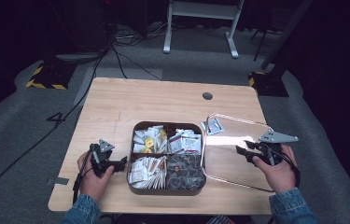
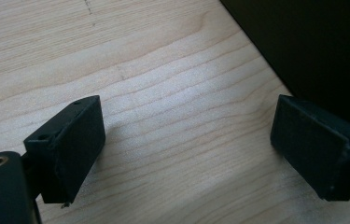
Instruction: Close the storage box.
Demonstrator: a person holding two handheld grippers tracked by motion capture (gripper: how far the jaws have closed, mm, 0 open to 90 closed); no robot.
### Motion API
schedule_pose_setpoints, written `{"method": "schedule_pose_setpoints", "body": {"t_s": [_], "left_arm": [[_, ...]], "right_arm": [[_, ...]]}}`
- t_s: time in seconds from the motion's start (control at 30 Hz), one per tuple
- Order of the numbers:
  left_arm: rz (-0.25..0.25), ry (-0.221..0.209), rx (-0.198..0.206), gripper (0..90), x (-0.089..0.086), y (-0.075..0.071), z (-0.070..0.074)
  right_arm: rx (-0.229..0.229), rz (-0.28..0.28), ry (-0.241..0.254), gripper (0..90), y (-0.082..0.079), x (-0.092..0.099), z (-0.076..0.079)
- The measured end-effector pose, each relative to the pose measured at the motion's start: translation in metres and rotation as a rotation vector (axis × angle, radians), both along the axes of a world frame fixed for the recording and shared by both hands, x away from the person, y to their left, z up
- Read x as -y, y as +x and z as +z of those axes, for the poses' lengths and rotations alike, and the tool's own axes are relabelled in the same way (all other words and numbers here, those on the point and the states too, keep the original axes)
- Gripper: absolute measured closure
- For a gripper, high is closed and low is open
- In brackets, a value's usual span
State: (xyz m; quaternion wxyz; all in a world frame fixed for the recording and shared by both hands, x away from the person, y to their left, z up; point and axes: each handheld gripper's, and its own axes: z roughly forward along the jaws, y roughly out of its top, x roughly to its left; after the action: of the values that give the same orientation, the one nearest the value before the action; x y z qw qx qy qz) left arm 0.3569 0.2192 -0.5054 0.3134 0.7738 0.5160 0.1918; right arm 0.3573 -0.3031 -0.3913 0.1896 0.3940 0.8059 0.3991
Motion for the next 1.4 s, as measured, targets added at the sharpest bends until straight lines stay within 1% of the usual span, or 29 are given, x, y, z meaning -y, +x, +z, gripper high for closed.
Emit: {"method": "schedule_pose_setpoints", "body": {"t_s": [0.1, 0.13, 0.17, 0.23, 0.3, 0.37, 0.4, 0.43, 0.5, 0.53, 0.6, 0.63, 0.7, 0.73, 0.77, 0.83, 0.87, 0.97, 1.03, 1.07, 1.1, 1.13, 1.17, 1.2, 1.23, 1.27, 1.3, 1.37, 1.4], "left_arm": [[0.000, 0.000, 0.000, 10.6, 0.000, 0.000, 0.000], [0.000, 0.000, 0.000, 10.6, 0.000, 0.000, 0.000], [0.000, 0.001, 0.000, 10.6, 0.000, 0.000, 0.000], [0.000, 0.000, 0.000, 10.6, 0.000, 0.000, 0.000], [0.000, 0.000, 0.000, 10.6, 0.000, 0.000, 0.000], [0.002, 0.000, 0.000, 10.7, 0.000, 0.000, 0.000], [0.002, 0.000, 0.000, 10.9, 0.000, 0.000, 0.000], [0.000, 0.001, 0.001, 10.9, 0.000, 0.000, 0.000], [0.001, 0.001, 0.001, 10.9, 0.000, 0.000, 0.000], [0.001, 0.001, 0.001, 10.9, 0.000, 0.000, 0.000], [0.001, 0.001, 0.001, 10.9, 0.000, 0.000, 0.000], [0.000, 0.001, 0.001, 10.9, 0.000, 0.000, 0.000], [0.000, 0.000, 0.001, 10.9, 0.000, 0.000, 0.000], [0.000, 0.000, 0.001, 10.9, 0.000, 0.000, 0.000], [0.000, 0.000, 0.001, 10.9, 0.000, 0.000, 0.000], [0.000, 0.001, 0.001, 10.9, 0.000, 0.000, 0.000], [0.000, 0.000, 0.001, 10.9, 0.000, 0.000, 0.000], [0.000, 0.001, 0.001, 10.9, 0.000, 0.000, 0.000], [0.000, 0.000, 0.000, 10.8, 0.000, 0.000, 0.000], [0.000, 0.000, 0.000, 10.8, 0.000, 0.000, 0.000], [-0.001, 0.000, 0.000, 10.8, 0.000, 0.000, 0.000], [-0.001, 0.000, 0.000, 10.8, 0.000, 0.000, 0.000], [-0.001, 0.000, 0.000, 10.8, 0.000, 0.000, 0.000], [-0.001, 0.000, 0.000, 10.8, 0.000, 0.000, 0.000], [0.000, 0.000, 0.000, 10.8, 0.000, 0.000, 0.000], [0.000, 0.000, 0.000, 10.8, 0.000, 0.000, 0.000], [0.000, 0.000, 0.000, 10.8, 0.000, 0.000, 0.000], [0.000, 0.000, 0.000, 10.8, 0.000, 0.000, 0.000], [0.000, 0.000, 0.000, 10.8, 0.000, 0.000, 0.000]], "right_arm": [[0.009, 0.024, 0.006, 58.8, 0.003, -0.010, 0.006], [0.009, 0.024, 0.006, 58.8, 0.003, -0.010, 0.006], [0.013, 0.039, 0.010, 58.8, 0.004, -0.016, 0.009], [0.013, 0.052, 0.014, 58.8, 0.006, -0.023, 0.012], [0.014, 0.057, 0.017, 58.8, 0.007, -0.025, 0.013], [0.023, 0.063, 0.026, 58.8, 0.010, -0.035, 0.019], [0.023, 0.063, 0.026, 58.8, 0.010, -0.035, 0.019], [0.029, 0.072, 0.033, 58.8, 0.012, -0.042, 0.023], [0.029, 0.076, 0.037, 58.8, 0.012, -0.045, 0.024], [0.034, 0.086, 0.039, 58.8, 0.014, -0.053, 0.027], [0.035, 0.091, 0.039, 58.8, 0.015, -0.057, 0.029], [0.037, 0.100, 0.034, 58.8, 0.016, -0.064, 0.031], [0.037, 0.106, 0.029, 58.8, 0.017, -0.072, 0.033], [0.037, 0.106, 0.029, 58.8, 0.017, -0.072, 0.033], [0.035, 0.111, 0.027, 58.8, 0.018, -0.080, 0.034], [0.033, 0.114, 0.025, 58.8, 0.019, -0.084, 0.033], [0.027, 0.117, 0.026, 58.8, 0.020, -0.093, 0.033], [0.026, 0.124, 0.025, 58.8, 0.022, -0.106, 0.031], [0.025, 0.129, 0.027, 58.8, 0.022, -0.110, 0.031], [0.023, 0.140, 0.030, 58.8, 0.024, -0.119, 0.030], [0.022, 0.144, 0.032, 58.8, 0.024, -0.123, 0.030], [0.022, 0.144, 0.032, 58.8, 0.024, -0.123, 0.030], [0.022, 0.151, 0.029, 58.8, 0.026, -0.131, 0.029], [0.022, 0.151, 0.029, 58.8, 0.026, -0.131, 0.029], [0.023, 0.158, 0.026, 58.8, 0.027, -0.138, 0.028], [0.023, 0.158, 0.026, 58.8, 0.027, -0.138, 0.028], [0.022, 0.164, 0.025, 58.8, 0.028, -0.145, 0.027], [0.020, 0.165, 0.024, 58.8, 0.028, -0.147, 0.027], [0.017, 0.172, 0.022, 58.8, 0.030, -0.154, 0.025]]}}
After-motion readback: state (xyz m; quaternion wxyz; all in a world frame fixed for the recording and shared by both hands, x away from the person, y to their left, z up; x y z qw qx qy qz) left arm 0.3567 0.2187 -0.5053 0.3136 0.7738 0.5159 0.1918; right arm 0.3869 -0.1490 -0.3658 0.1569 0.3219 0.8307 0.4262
